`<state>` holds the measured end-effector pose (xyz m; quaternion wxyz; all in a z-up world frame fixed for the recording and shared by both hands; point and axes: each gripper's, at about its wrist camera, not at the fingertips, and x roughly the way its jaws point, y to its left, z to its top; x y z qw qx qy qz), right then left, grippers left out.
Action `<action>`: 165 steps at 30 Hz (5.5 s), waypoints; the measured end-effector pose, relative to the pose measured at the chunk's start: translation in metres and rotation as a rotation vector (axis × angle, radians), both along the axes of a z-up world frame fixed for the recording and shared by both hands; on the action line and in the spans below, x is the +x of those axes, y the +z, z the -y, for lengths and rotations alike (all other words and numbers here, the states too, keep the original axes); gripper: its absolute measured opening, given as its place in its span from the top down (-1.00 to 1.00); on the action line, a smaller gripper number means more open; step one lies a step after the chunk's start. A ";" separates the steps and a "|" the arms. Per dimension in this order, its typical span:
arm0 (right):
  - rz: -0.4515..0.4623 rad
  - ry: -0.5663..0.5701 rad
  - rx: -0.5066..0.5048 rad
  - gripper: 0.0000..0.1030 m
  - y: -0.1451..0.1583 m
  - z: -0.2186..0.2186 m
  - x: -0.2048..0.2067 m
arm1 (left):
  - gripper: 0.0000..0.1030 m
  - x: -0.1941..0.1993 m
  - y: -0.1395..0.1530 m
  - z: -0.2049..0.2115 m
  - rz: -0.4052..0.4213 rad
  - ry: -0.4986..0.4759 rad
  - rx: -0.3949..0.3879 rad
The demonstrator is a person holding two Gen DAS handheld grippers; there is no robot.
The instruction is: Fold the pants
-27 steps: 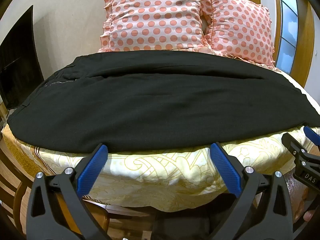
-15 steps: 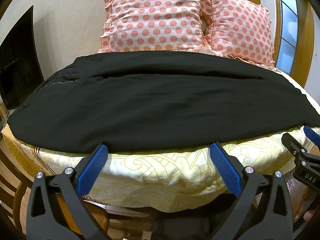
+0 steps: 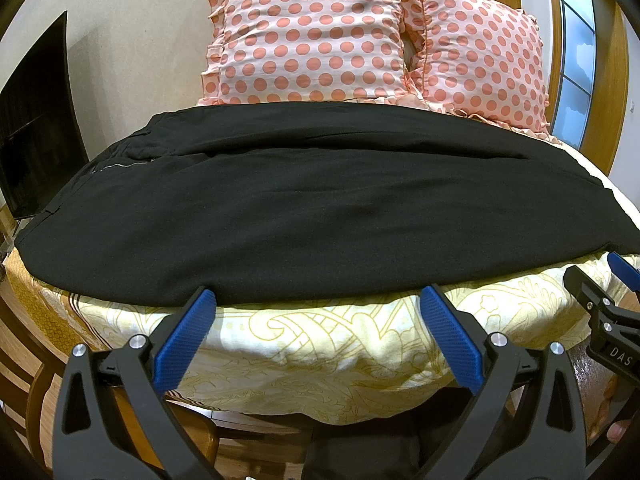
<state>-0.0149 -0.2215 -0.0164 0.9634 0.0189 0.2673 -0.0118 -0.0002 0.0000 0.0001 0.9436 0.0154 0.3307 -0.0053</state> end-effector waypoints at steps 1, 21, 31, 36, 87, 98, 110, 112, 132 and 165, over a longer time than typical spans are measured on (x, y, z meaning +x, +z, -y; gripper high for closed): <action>0.000 0.000 0.000 -0.97 0.000 0.000 0.000 | -0.97 0.000 0.000 0.000 0.000 0.000 0.000; 0.001 0.000 0.000 -0.97 0.000 0.000 0.000 | -0.97 0.000 0.000 0.000 0.001 0.000 0.000; 0.002 0.000 0.000 -0.97 0.000 0.000 -0.001 | -0.97 0.000 0.000 0.000 0.002 0.000 0.000; 0.002 0.000 0.000 -0.97 0.000 0.000 -0.001 | -0.97 0.000 0.000 0.000 0.002 0.000 0.000; 0.075 0.149 0.024 -0.97 0.034 0.027 -0.015 | -0.97 -0.012 0.030 0.001 0.064 -0.037 0.082; 0.014 -0.189 0.005 -0.97 0.109 0.126 0.111 | -0.97 0.060 0.076 -0.021 0.108 0.073 0.046; -0.318 -0.622 0.164 -0.50 0.074 0.271 0.330 | -0.97 0.143 0.069 -0.048 0.068 0.149 0.006; -0.359 -0.674 0.200 -0.47 0.063 0.283 0.349 | -0.97 0.152 0.066 -0.052 0.067 0.159 -0.001; -0.296 -0.684 0.422 0.88 0.029 0.325 0.314 | -0.97 0.172 0.047 -0.066 -0.030 0.149 -0.084; -0.176 -0.465 1.074 0.79 -0.024 0.280 0.051 | -0.97 0.164 0.054 -0.057 0.013 0.154 -0.016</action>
